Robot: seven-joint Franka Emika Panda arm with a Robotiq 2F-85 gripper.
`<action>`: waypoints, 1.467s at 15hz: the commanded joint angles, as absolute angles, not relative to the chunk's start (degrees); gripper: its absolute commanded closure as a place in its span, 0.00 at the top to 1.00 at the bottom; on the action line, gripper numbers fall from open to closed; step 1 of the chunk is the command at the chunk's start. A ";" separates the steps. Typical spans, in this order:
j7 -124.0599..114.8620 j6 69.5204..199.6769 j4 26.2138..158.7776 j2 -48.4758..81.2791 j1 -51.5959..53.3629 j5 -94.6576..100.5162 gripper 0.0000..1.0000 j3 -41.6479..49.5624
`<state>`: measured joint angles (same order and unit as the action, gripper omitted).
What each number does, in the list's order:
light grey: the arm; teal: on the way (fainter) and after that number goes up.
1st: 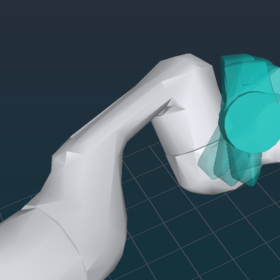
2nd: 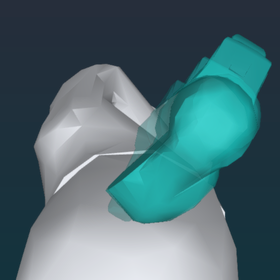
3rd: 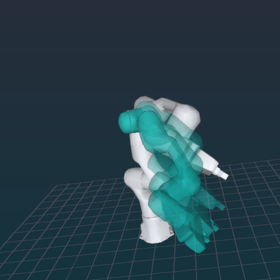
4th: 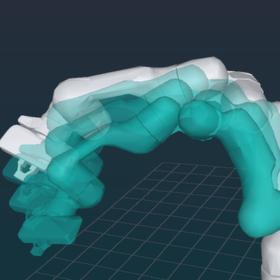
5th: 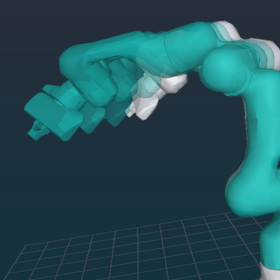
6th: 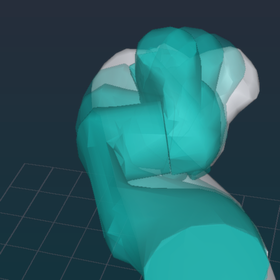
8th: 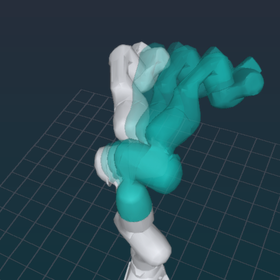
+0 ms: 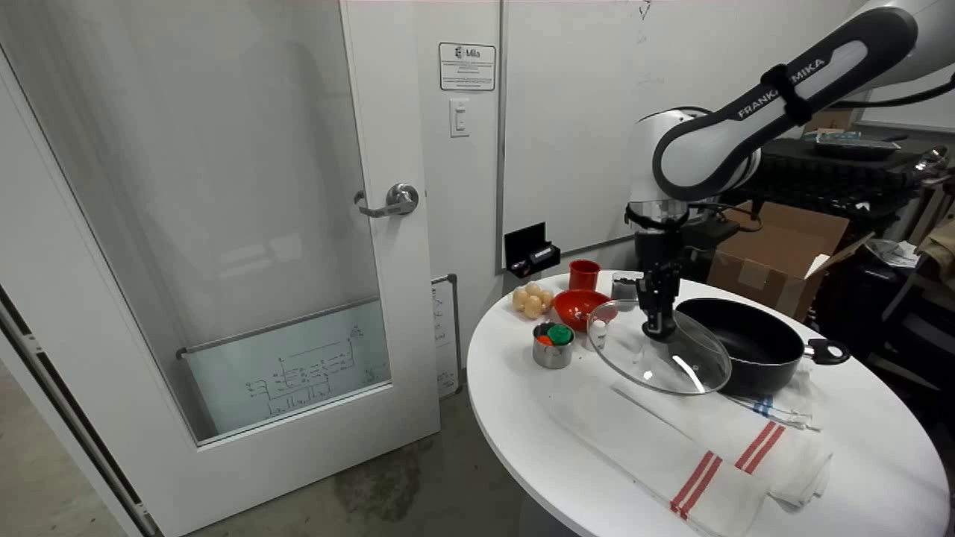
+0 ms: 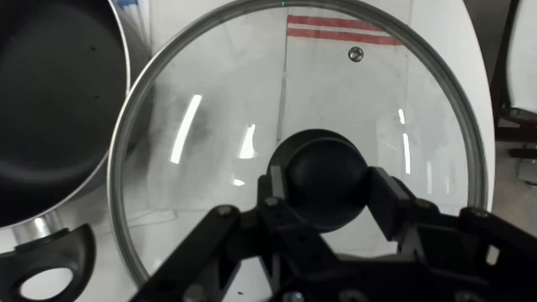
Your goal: Pick up the lid, then place it on the pot
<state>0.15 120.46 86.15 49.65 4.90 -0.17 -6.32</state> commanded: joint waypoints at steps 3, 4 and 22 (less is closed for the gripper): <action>-0.90 121.20 95.37 40.01 2.08 -1.68 0.25 -3.61; -1.21 121.34 96.30 39.11 1.54 -1.63 0.25 -2.94; -0.04 123.51 99.82 39.62 -11.75 -11.52 0.25 1.20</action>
<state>-0.87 123.53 100.09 39.49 -10.57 -8.72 0.84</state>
